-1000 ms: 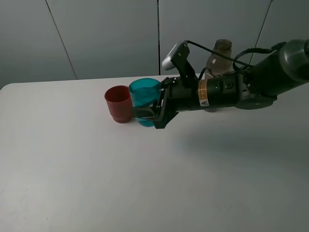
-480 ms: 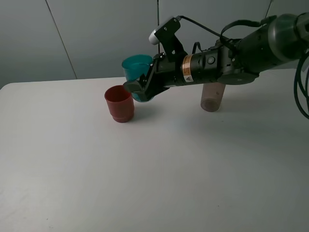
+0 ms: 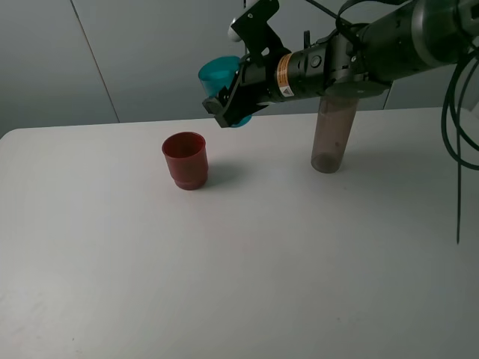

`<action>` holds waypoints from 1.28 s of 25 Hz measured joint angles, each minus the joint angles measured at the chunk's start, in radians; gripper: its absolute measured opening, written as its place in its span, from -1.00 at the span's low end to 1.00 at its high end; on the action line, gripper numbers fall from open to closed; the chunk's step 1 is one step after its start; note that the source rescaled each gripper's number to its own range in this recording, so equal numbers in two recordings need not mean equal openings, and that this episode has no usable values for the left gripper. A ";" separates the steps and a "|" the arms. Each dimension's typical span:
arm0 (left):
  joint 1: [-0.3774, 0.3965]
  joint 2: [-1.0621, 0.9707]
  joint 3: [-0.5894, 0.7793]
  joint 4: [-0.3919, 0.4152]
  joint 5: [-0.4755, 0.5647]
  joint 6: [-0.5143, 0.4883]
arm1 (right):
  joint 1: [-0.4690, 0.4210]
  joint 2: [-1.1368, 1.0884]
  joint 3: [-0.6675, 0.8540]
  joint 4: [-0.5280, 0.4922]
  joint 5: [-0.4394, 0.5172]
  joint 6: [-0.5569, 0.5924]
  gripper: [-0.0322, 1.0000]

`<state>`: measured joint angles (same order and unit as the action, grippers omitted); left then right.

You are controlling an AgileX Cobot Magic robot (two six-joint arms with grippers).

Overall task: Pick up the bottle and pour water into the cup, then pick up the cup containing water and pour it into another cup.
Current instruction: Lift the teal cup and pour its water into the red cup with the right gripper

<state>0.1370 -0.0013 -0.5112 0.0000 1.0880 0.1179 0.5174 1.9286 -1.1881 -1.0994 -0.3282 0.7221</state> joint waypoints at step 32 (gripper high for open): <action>0.000 0.000 0.000 0.009 0.000 -0.002 | 0.062 0.138 -0.190 -0.241 0.150 -0.069 -0.79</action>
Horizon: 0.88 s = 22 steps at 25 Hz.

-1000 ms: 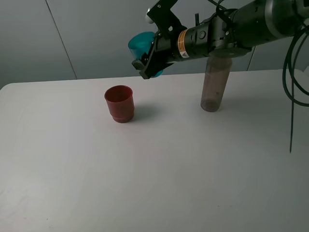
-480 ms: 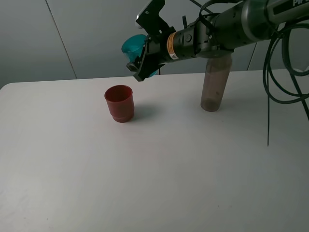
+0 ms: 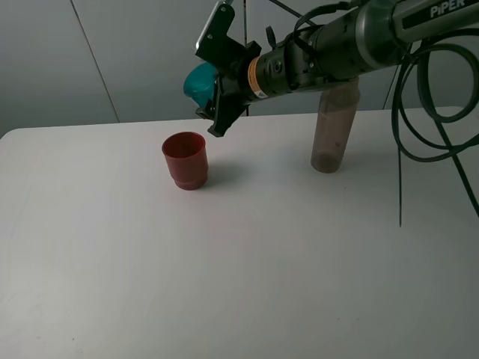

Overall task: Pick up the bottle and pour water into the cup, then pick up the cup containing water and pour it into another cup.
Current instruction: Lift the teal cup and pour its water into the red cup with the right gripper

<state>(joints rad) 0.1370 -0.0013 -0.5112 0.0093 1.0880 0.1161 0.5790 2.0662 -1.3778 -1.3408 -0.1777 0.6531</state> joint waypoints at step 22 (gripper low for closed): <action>0.000 0.000 0.000 0.004 0.000 -0.002 | 0.014 0.032 -0.021 -0.163 0.073 -0.071 -0.79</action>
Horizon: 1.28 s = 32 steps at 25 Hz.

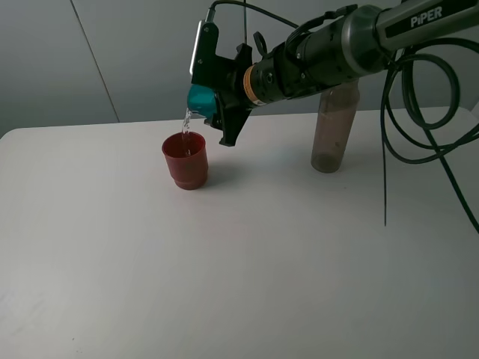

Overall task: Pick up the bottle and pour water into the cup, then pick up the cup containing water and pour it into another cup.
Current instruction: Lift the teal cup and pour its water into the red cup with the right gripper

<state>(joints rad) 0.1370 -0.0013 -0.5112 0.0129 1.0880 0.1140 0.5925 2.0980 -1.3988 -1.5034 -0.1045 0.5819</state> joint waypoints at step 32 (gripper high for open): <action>0.000 0.000 0.000 0.000 0.000 0.002 | 0.000 0.029 -0.039 -0.131 0.072 -0.126 -0.79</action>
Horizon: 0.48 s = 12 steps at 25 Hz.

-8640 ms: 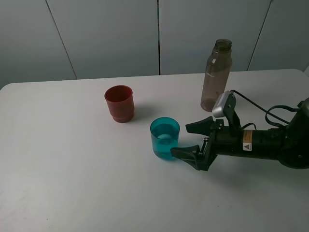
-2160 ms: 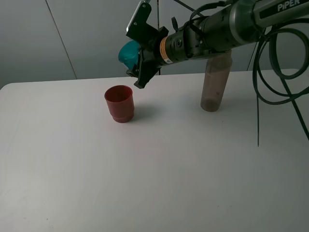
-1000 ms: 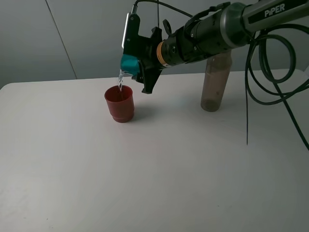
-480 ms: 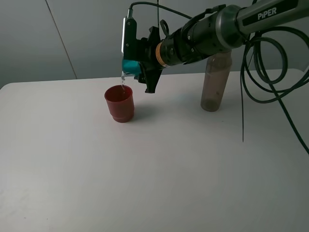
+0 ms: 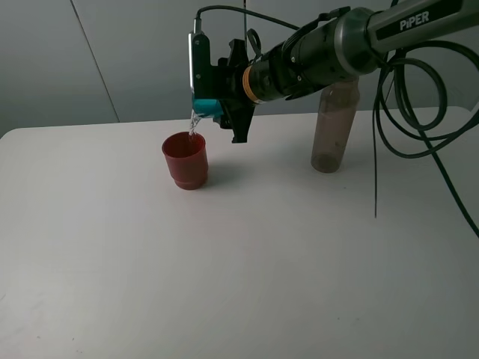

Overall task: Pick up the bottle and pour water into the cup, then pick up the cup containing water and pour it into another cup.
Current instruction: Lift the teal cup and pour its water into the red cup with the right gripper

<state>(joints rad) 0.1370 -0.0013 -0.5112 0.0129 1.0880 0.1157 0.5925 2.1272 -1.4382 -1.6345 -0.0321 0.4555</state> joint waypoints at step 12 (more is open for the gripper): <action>0.000 0.000 0.000 0.000 0.000 0.000 | 0.000 0.000 0.000 -0.052 0.006 -0.012 -0.79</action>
<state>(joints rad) 0.1370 -0.0013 -0.5112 0.0129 1.0880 0.1157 0.5925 2.1272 -1.4382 -1.6866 -0.0261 0.4437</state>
